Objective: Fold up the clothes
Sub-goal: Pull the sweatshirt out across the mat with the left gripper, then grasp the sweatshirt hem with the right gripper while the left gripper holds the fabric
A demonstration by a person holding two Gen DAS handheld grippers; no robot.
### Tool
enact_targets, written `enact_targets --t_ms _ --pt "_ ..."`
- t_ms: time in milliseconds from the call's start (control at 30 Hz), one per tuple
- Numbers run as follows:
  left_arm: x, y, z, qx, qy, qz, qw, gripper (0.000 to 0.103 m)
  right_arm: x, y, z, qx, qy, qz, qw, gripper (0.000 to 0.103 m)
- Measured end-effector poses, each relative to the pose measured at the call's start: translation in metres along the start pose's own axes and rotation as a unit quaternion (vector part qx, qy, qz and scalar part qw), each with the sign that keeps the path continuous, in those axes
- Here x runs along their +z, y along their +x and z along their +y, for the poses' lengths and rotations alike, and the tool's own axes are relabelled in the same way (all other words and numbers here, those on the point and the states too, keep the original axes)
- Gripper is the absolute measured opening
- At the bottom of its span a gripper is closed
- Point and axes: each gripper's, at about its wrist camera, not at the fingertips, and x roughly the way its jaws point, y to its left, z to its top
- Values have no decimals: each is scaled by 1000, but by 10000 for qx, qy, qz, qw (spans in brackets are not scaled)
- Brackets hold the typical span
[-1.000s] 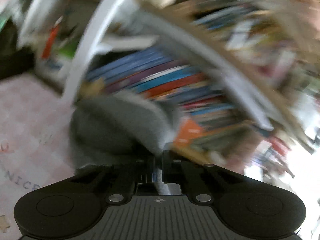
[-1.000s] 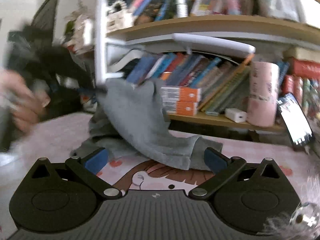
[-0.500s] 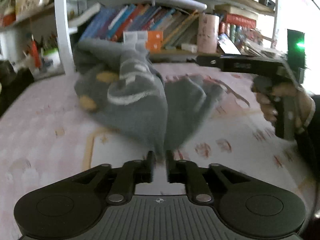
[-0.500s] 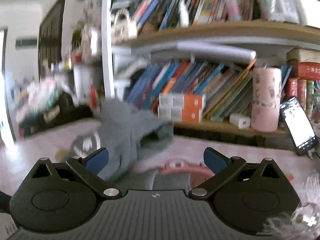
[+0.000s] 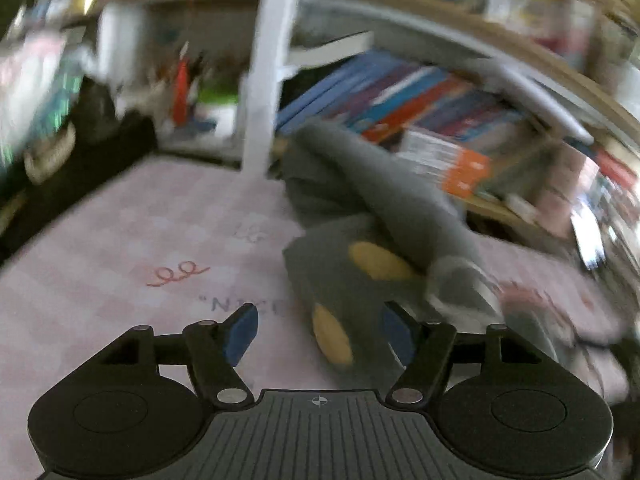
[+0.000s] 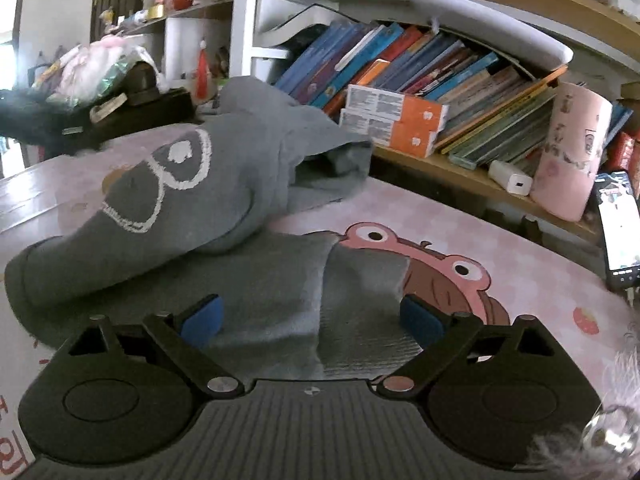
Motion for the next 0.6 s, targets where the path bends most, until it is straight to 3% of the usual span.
enact_targets --t_ms 133,233,300,367,400,467,533,600 --pt "9 45 19 -169 -1003 287 9944 65 0 4 -4 48 110 164 9998 91" --pt "7 68 25 -497 -1588 396 9853 52 0 6 -11 -33 339 238 9991 78" --pt "4 80 25 -603 -1870 469 9794 41 0 7 -16 -84 486 278 9984 63" --pt "5 89 22 -592 -2005 545 9764 16 0 8 -20 -104 602 310 9977 52" --pt "9 90 18 -552 -1995 515 9770 13 0 8 -20 -78 602 297 9977 46" --pt "23 82 0 -288 -1623 290 9859 8 0 7 -20 -25 602 272 9978 36" --pt "41 50 -35 -412 -946 -311 9942 8 0 6 -21 12 621 260 9977 31" --pt "57 10 -71 -681 -297 -993 9923 8 0 5 -22 37 663 247 9975 28"
